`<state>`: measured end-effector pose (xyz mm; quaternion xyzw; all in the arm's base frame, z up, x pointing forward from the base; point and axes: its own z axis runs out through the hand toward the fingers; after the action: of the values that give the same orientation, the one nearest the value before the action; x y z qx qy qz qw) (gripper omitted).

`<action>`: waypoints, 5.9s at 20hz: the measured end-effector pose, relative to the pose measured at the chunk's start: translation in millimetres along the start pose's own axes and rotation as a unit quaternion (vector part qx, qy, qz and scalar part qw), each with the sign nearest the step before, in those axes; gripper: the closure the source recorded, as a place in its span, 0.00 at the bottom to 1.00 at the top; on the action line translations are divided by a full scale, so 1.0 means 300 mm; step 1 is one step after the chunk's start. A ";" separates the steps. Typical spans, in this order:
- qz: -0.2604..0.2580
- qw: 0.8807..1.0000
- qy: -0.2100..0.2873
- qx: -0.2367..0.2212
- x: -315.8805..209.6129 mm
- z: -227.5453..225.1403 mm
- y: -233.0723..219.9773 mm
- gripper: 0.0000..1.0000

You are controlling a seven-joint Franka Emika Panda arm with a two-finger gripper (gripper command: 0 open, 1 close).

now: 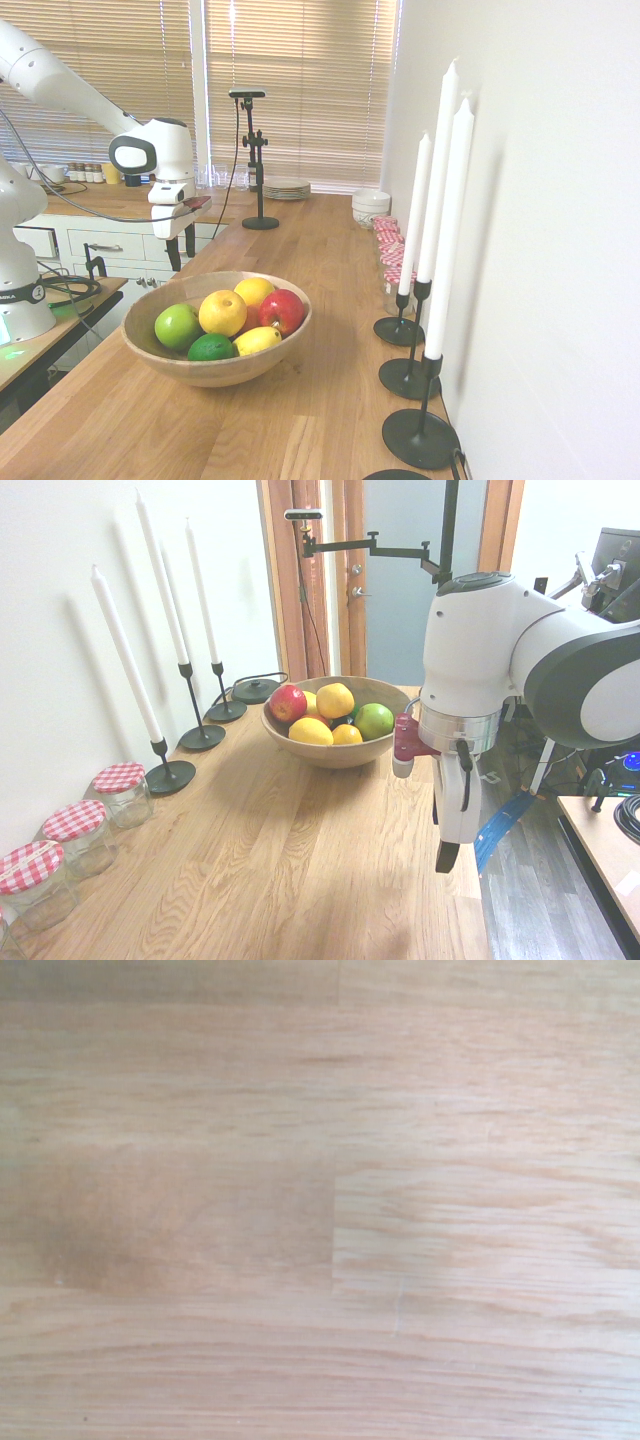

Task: Take round pear out of the basket

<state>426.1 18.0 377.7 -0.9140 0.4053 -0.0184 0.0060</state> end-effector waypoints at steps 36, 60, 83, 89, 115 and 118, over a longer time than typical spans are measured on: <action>0.158 0.986 0.003 0.060 1.100 -0.356 0.430 0.00; 0.157 0.986 -0.029 0.050 1.253 -0.180 0.352 1.00; 0.126 0.988 0.002 0.087 1.175 -0.420 0.272 1.00; 0.087 0.989 0.023 0.116 0.937 -0.715 0.041 1.00; 0.061 0.996 0.040 0.043 0.487 -0.019 -0.371 1.00; 0.062 0.997 0.038 0.040 0.485 0.019 -0.382 1.00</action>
<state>608.8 -12.8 379.3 -0.8850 0.4596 -0.0689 0.0285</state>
